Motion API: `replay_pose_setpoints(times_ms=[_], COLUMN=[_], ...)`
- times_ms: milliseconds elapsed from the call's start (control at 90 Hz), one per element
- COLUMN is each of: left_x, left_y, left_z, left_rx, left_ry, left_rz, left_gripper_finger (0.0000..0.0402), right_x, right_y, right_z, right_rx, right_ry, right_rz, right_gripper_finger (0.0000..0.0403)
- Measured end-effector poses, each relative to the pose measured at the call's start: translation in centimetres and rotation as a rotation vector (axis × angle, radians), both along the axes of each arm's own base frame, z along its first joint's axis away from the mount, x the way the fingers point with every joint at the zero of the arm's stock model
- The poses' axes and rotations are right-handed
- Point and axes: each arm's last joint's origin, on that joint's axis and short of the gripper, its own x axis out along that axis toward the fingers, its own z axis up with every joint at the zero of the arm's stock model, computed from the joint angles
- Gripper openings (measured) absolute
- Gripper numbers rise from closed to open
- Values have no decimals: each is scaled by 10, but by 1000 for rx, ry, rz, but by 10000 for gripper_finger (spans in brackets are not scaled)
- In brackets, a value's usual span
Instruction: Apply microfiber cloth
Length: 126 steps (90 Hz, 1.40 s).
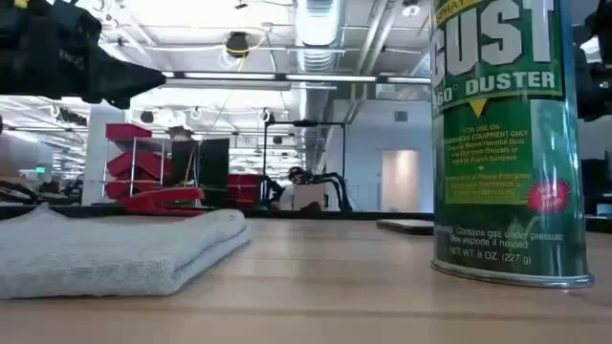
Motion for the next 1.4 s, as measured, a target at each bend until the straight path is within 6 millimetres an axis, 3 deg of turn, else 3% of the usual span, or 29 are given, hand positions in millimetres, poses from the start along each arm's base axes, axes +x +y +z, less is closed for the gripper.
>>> replay_pose_setpoints(times_ms=[1400], left_x=[0], left_y=[0], left_z=[3], left_rx=[-36], left_ry=[-36], left_rz=[5], left_gripper_finger=[49], right_x=[0], right_y=[0], right_z=[0], right_rx=[0], right_ry=[0], right_rz=[0], right_gripper_finger=[0])
